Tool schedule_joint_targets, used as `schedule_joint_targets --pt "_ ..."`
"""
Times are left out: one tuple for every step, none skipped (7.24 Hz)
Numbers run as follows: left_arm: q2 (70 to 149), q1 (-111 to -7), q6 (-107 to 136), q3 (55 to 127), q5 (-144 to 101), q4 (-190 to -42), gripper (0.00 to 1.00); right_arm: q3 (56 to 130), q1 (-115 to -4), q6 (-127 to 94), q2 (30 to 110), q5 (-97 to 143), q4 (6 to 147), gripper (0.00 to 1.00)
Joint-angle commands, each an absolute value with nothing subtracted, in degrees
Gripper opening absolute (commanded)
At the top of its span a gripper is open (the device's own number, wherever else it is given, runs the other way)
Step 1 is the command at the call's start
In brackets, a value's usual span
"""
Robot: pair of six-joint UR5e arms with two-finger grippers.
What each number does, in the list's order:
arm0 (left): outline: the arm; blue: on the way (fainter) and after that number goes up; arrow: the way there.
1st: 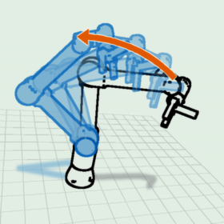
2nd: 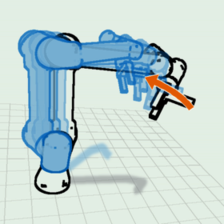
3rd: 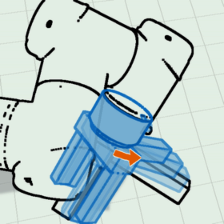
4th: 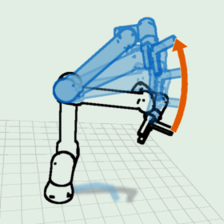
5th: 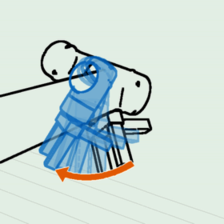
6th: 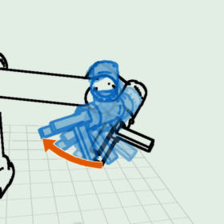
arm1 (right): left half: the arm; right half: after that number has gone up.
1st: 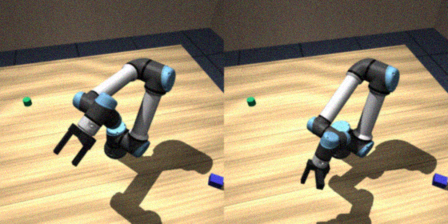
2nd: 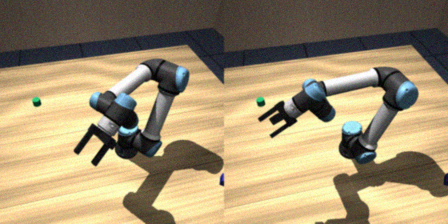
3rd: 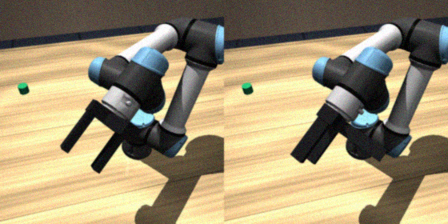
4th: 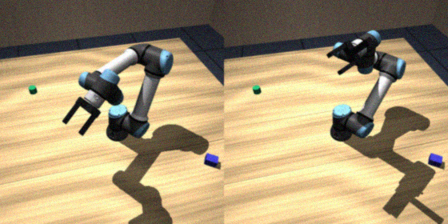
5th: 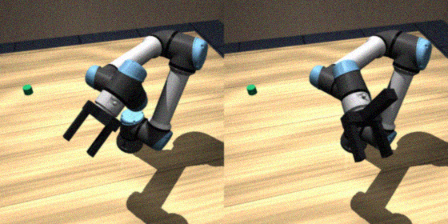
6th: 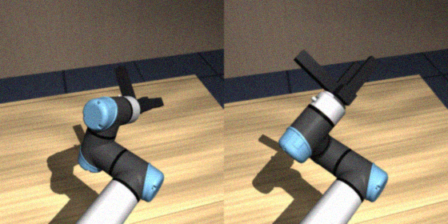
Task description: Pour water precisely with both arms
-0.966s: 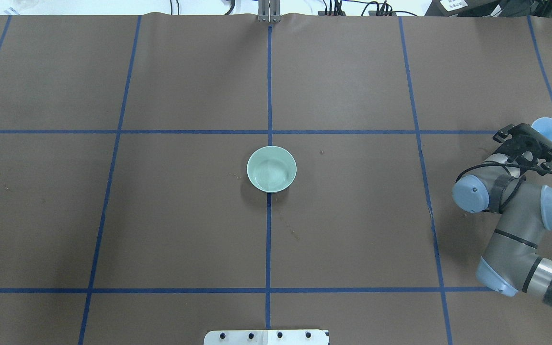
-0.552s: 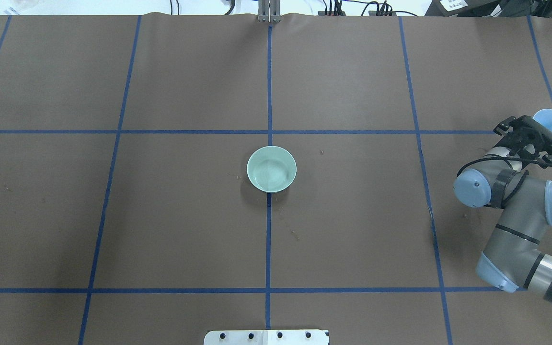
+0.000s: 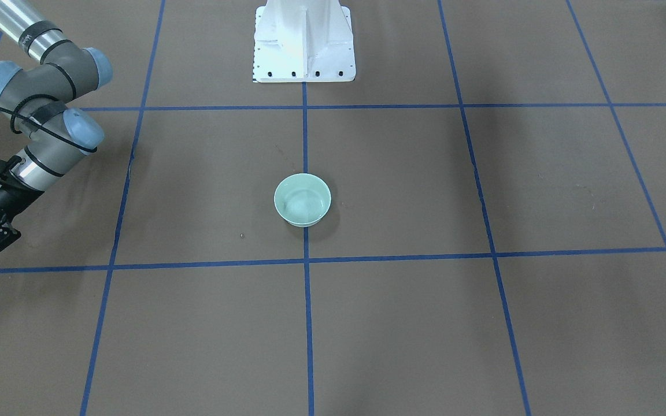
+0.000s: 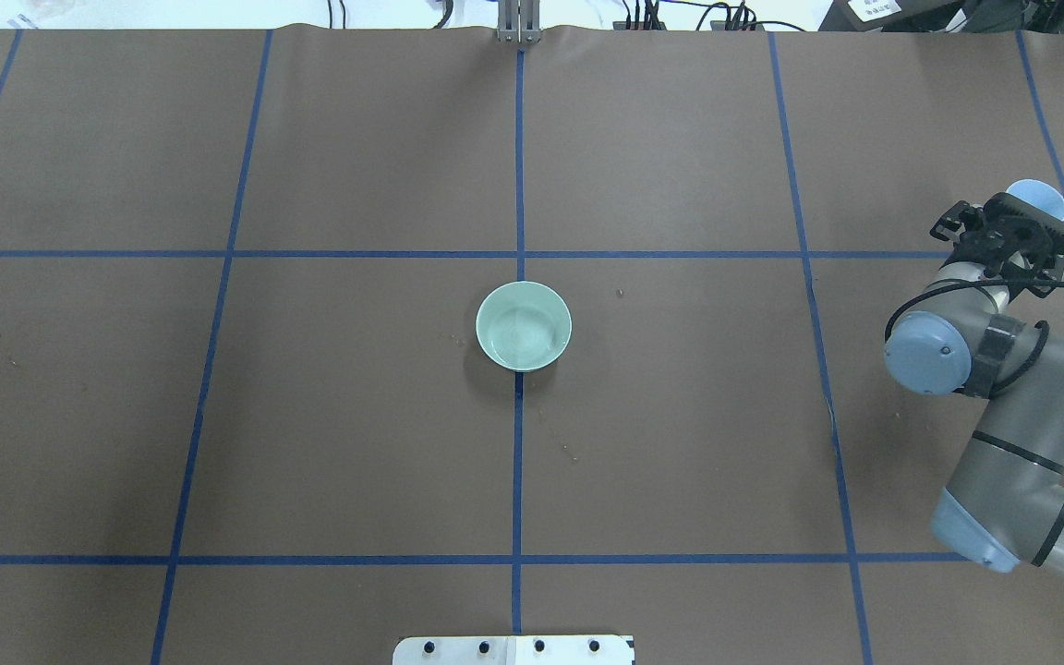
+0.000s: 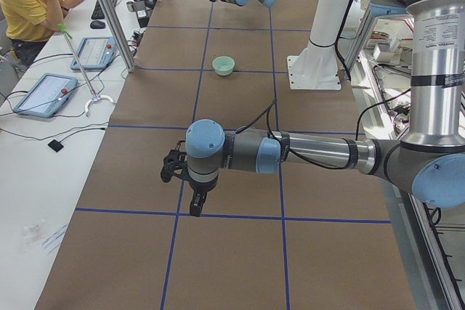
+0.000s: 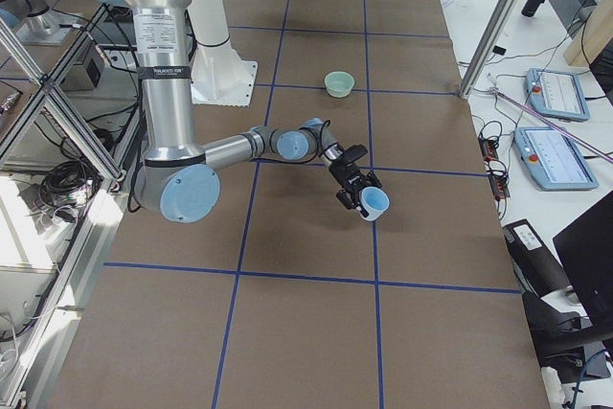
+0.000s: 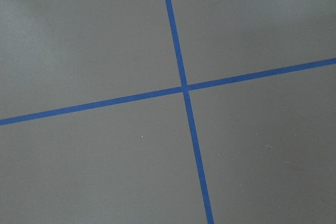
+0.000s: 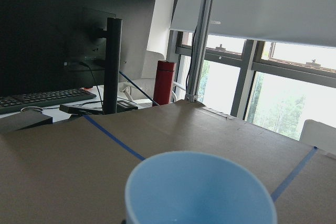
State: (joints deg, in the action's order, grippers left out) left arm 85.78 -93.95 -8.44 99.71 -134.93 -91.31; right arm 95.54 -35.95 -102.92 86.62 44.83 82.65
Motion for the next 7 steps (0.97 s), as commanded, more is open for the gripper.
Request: schedule_joint_targets --pt "85.8 -94.0 -8.4 99.6 -134.9 -91.2 1.00 95.3 -35.9 -85.6 91.3 45.0 58.8 0.00" --pt "85.8 -94.0 -8.3 99.4 -135.0 -91.2 1.00 95.2 -35.8 -78.5 91.7 45.9 52.4 0.00" --pt "85.8 -94.0 -8.3 99.4 -134.9 -91.2 1.00 95.5 -35.8 -73.7 91.5 48.1 47.5 0.00" --pt "85.8 -94.0 -8.3 99.4 -134.9 -91.2 1.00 96.1 -35.8 -69.8 91.6 50.3 42.1 0.00" --pt "85.8 -94.0 -8.2 99.4 -135.0 -91.2 1.00 96.5 -35.9 -64.7 91.8 53.3 35.8 0.00" --pt "85.8 -94.0 -8.2 99.4 -135.0 -91.2 1.00 96.6 -35.9 -61.6 92.1 58.0 28.9 0.00" --pt "85.8 -94.0 -8.2 99.4 -135.0 -91.2 1.00 96.7 -35.9 -56.9 92.2 62.4 21.3 0.00"
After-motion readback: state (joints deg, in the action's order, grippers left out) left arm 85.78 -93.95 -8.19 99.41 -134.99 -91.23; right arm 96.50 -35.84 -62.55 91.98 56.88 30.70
